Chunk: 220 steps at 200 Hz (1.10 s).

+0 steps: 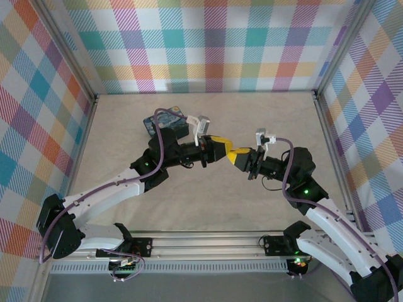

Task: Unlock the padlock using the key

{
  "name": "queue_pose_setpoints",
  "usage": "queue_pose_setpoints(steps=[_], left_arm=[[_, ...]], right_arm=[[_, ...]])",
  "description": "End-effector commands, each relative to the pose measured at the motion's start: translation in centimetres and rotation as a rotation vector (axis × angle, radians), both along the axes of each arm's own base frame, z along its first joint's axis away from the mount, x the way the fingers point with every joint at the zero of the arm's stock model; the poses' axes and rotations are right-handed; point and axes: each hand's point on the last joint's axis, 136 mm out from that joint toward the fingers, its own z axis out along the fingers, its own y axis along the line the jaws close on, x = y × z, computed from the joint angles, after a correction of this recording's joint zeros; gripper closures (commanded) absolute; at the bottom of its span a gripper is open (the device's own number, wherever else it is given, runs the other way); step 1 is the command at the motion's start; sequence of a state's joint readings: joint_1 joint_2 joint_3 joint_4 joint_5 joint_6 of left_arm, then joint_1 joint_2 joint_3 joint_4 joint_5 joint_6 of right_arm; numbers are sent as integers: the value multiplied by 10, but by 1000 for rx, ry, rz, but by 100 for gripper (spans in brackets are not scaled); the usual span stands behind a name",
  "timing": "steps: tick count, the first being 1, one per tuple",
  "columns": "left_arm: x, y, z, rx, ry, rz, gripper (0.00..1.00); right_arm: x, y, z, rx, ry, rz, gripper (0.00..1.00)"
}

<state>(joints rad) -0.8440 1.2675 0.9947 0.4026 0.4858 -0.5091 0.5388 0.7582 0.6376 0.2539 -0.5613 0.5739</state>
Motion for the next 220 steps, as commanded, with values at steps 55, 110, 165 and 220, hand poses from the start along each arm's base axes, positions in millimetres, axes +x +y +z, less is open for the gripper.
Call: queue_pose_setpoints(steps=[55, 110, 165, 220], left_arm=[[-1, 7, 8, -10, -24, 40, 49], [23, 42, -11, 169, -25, 282, 19], [84, 99, -73, 459, 144, 627, 11], [143, 137, -164, 786, 362, 714, 11]], right_arm=[[-4, -2, 2, -49, -40, -5, 100], [1, -15, -43, -222, -1, -84, 100], [14, -34, -96, -383, 133, -204, 100], [16, -42, -120, -439, 212, -248, 100]])
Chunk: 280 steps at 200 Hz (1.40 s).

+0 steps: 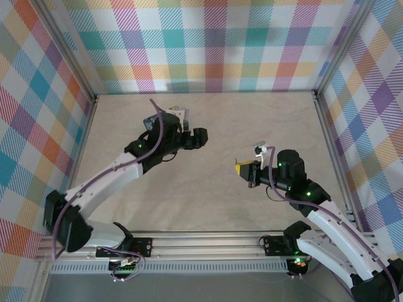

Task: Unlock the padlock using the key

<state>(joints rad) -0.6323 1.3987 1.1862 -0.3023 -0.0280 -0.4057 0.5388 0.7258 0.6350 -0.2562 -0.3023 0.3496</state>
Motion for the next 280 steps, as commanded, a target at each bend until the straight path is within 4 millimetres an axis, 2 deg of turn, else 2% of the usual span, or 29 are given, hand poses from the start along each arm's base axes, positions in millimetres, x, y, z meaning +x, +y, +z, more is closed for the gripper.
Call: queue_pose_setpoints(steps=[1, 22, 92, 150, 181, 207, 227, 280], left_arm=[[13, 21, -40, 168, 123, 45, 11], [37, 23, -62, 254, 157, 56, 11], [117, 16, -93, 379, 180, 87, 10], [162, 19, -115, 452, 205, 102, 9], [173, 23, -123, 474, 210, 103, 9], [176, 19, -131, 460, 236, 80, 8], [174, 10, -139, 432, 253, 45, 7], [164, 10, -157, 444, 298, 27, 7]], right_arm=[[1, -7, -14, -48, 25, -32, 100], [1, -8, -18, -63, 40, -39, 100], [-3, -12, -26, -71, 73, -53, 100], [-5, -13, -32, -80, 93, -54, 100], [-6, -14, -33, -80, 97, -55, 100], [-6, -16, -34, -83, 96, -63, 100], [-6, -16, -35, -83, 98, -66, 100], [-6, -18, -37, -95, 112, -79, 100]])
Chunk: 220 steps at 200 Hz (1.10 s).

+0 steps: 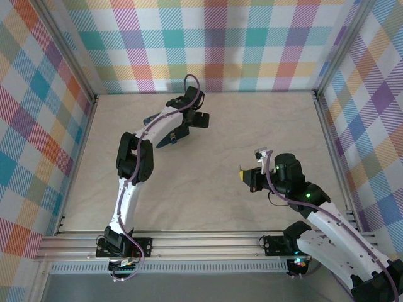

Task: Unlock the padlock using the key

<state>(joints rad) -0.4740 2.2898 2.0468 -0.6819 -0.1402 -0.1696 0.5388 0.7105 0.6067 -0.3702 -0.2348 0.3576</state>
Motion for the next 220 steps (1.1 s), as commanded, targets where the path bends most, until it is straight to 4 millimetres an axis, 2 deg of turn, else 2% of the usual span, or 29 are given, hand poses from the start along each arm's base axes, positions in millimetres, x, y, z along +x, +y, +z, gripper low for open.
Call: queue_pose_setpoints(steps=[1, 59, 93, 136, 165, 220], left_arm=[[-10, 1, -20, 5, 70, -21, 7], [-37, 3, -27, 11, 114, -21, 7], [-59, -1, -17, -1, 77, -28, 6], [-96, -14, -6, -1, 63, -65, 6], [-129, -27, -5, 3, 73, -115, 6], [-177, -41, -2, -40, 82, -147, 5]], right_arm=[[-1, -3, -2, -8, 13, -18, 100], [3, -8, 0, -42, 40, -49, 100], [8, -16, 1, -47, 69, -83, 100], [13, -38, 4, -40, 98, -163, 100], [13, -52, 7, -38, 105, -208, 100], [9, -65, 14, -57, 96, -253, 100]])
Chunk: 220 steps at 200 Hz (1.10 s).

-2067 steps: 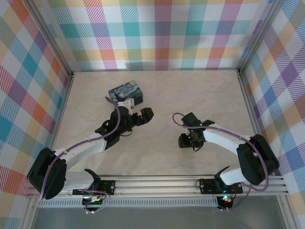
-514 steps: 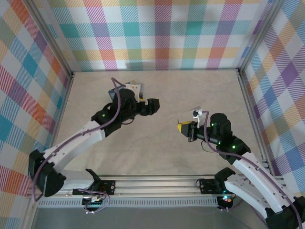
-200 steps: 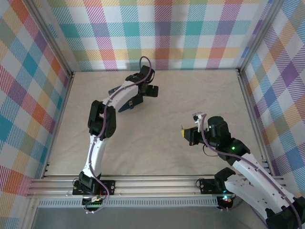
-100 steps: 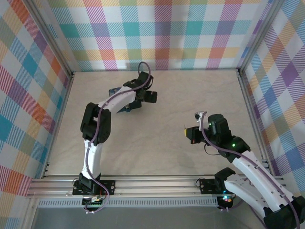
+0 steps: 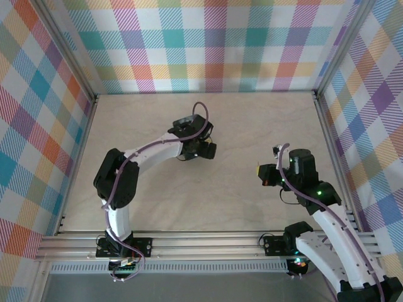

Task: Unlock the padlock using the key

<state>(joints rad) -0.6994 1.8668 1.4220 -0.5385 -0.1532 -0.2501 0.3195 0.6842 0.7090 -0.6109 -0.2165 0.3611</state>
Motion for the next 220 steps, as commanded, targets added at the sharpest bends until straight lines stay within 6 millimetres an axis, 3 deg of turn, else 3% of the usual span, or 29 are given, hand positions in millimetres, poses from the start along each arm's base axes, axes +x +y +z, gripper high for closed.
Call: queue_pose_setpoints(steps=[1, 76, 116, 148, 220], left_arm=[[-24, -6, 2, -39, 31, 4, 5], [-75, -26, 5, -54, 67, -70, 5], [-91, -61, 7, -146, 84, -112, 5], [-88, -93, 7, -179, 86, -157, 4], [-61, -136, 7, -197, 67, -218, 4]], right_arm=[[-4, -5, 9, -4, -4, -18, 100], [-6, -14, 25, -22, -38, -54, 100], [-8, -16, 42, -20, -75, -58, 100], [-8, -16, 47, -14, -78, -56, 100], [-13, -19, 39, -30, -60, -63, 100]])
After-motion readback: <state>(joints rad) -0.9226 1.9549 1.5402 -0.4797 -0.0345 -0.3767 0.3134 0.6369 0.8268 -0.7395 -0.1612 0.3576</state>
